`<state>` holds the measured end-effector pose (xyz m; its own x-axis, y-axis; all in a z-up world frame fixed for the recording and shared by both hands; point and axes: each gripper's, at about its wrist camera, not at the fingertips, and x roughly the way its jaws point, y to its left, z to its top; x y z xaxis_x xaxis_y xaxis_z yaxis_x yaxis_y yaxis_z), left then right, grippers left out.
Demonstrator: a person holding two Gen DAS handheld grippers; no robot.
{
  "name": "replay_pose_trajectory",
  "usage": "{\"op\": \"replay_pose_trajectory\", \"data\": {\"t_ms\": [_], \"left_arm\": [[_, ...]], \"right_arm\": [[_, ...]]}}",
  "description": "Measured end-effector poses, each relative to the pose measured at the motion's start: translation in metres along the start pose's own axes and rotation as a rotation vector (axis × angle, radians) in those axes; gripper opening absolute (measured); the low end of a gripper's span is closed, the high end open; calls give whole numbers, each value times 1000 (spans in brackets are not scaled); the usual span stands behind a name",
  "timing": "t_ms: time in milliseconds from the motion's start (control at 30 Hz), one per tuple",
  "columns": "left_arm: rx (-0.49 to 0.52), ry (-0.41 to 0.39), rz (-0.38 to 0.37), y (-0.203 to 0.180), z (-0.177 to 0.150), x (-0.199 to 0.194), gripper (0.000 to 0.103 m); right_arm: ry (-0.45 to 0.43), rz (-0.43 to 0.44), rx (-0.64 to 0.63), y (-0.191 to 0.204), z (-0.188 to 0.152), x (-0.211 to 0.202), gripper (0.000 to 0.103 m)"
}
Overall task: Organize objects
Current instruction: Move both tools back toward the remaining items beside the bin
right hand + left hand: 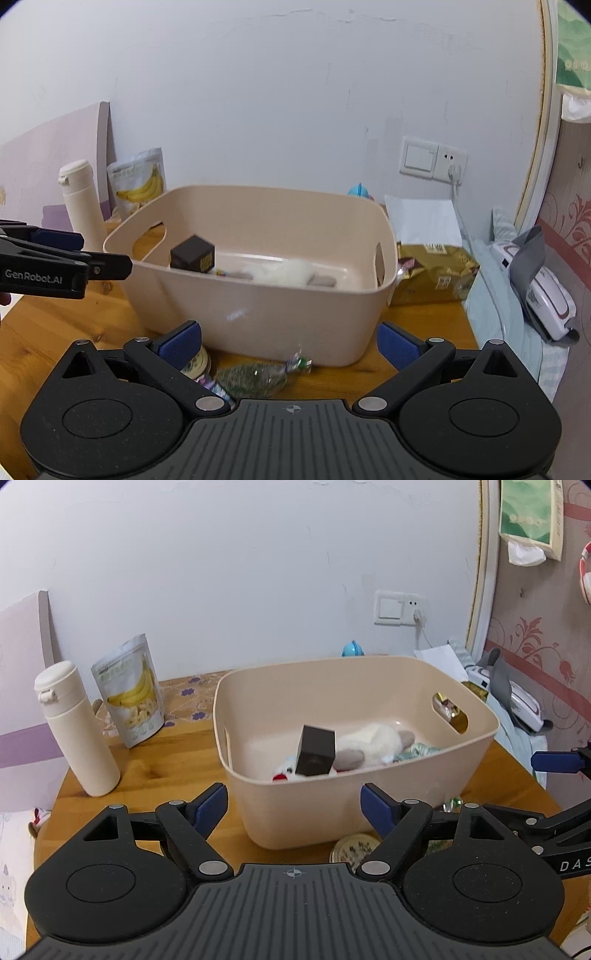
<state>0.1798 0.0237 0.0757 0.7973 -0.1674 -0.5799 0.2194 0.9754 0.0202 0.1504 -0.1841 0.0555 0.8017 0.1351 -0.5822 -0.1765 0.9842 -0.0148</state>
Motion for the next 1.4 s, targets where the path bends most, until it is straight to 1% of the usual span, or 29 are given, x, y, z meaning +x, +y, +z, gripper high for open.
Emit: {"op": "replay_pose_trajectory", "data": {"t_ms": [267,467,733,900,1033,1400], "left_arm": [[1,53,-3,0,-21,9,81],[5,95,-2,1,-37,17,81],[-6,152,10,6,-54,31,81],[-40,170,19,14,-61,37,80],[-79,186,23,23,-65,42,81],[-87,216,24,31,-70,54,80]], "right_arm": [[41,6,8,6,-19,2,103],[87,10,-4,13,-39,11,103],[146,51,5,26,-59,26,103],[176,71,20,34,-63,40,103],[184,52,3,48,-66,52,103],[210,41,13,65,-63,79,103]]}}
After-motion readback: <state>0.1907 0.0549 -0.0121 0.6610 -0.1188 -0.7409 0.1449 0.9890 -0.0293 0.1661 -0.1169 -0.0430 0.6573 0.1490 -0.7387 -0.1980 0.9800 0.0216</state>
